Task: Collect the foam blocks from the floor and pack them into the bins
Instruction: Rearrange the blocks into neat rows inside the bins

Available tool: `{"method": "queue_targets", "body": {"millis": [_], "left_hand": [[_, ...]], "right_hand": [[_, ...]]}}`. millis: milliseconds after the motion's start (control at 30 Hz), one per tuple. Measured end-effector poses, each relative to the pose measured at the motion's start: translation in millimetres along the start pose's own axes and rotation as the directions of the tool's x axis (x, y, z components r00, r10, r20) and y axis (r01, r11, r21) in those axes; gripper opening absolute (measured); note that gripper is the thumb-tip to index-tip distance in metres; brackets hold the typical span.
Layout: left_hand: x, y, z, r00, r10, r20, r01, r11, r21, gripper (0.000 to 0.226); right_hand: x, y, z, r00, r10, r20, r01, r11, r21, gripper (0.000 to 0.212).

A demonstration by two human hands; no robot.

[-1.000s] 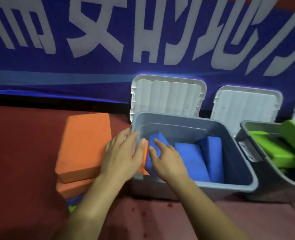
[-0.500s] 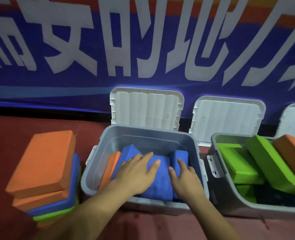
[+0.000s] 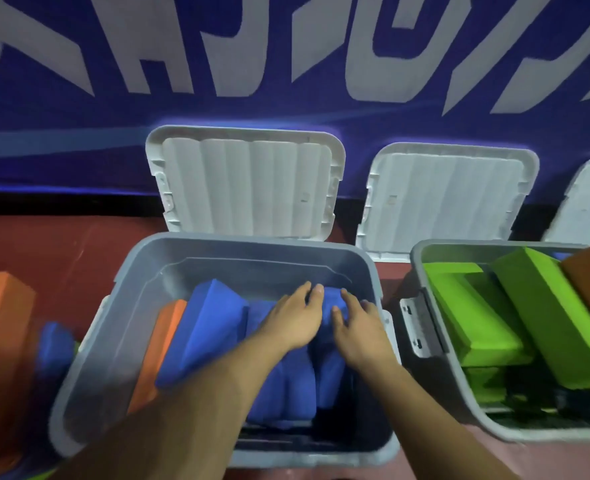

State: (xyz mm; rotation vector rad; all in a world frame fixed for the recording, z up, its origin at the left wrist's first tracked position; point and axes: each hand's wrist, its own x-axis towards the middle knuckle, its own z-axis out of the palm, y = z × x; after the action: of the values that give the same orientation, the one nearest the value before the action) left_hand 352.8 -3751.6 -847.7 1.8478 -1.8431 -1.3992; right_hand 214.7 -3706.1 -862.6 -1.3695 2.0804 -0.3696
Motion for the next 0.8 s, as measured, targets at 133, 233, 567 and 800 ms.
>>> {"method": "queue_targets", "body": {"millis": [133,233,567,800], "left_hand": [[33,-2,10,0.999,-0.039,-0.002,0.038,0.990,-0.138,0.059],[46,1,19,0.998,-0.063,-0.004,0.061,0.977,-0.203,0.059],[45,-1,43,0.974,-0.168,0.151,0.204,0.943,-0.263,0.067],[34,3,39,0.967,-0.229,0.109,0.253,0.896,-0.364,0.109]], "right_hand": [[32,-3,6,0.994,0.043,0.099,-0.042,0.999,-0.016,0.057],[42,2,12,0.985,0.084,0.154,-0.089,0.996,0.024,0.058],[32,-4,9,0.988,0.115,0.104,-0.122,0.990,0.067,0.035],[-4,-5,-2,0.993,0.066,-0.102,-0.043,0.977,0.210,0.028]]}}
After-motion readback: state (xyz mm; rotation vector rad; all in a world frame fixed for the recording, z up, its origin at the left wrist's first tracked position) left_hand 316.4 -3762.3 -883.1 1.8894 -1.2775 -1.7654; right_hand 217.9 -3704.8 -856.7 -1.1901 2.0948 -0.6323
